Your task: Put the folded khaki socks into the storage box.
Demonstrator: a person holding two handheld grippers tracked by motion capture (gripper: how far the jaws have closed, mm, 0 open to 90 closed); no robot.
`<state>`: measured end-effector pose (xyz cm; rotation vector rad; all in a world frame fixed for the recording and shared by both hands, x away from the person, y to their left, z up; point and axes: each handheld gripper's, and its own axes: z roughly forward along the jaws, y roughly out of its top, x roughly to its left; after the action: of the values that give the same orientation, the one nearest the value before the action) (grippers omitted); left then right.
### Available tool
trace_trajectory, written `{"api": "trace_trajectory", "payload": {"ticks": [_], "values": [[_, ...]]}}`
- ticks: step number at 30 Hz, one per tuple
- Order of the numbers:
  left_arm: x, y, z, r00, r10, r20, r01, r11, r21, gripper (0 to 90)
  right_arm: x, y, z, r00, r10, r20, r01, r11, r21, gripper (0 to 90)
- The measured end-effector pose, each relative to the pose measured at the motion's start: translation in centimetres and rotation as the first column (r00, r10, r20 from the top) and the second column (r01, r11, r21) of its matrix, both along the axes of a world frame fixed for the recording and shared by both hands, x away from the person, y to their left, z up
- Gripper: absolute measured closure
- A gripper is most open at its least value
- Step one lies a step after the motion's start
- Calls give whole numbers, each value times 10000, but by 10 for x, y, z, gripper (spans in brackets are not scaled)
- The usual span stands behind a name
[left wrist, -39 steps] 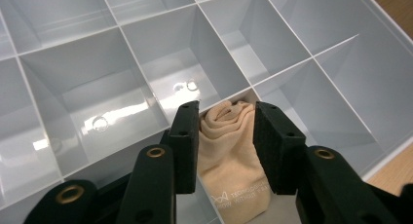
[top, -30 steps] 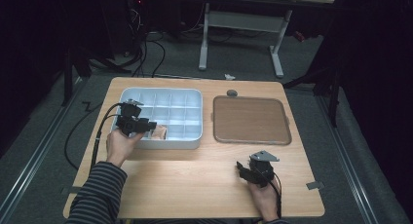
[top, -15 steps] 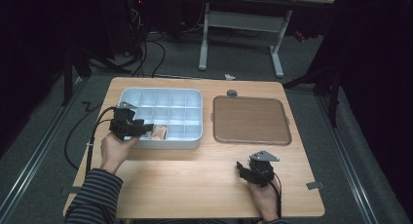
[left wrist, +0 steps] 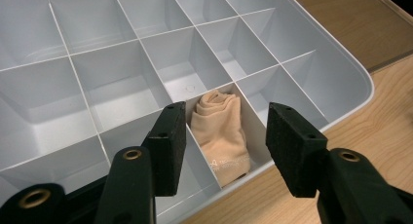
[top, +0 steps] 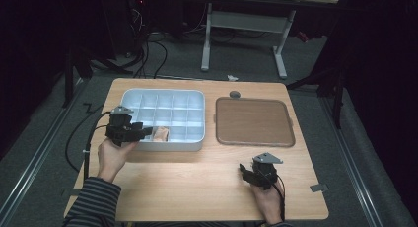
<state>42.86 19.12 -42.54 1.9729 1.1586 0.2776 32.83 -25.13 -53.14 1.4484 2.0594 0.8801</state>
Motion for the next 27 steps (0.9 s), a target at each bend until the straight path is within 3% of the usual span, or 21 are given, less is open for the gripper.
{"api": "trace_trajectory", "payload": {"ticks": [27], "values": [[-35, 16, -6, 9996, 41, 269, -20, 9970, -779, 495, 0, 1, 0, 10000, -10, 0, 10, 10000, -34, 388]]}}
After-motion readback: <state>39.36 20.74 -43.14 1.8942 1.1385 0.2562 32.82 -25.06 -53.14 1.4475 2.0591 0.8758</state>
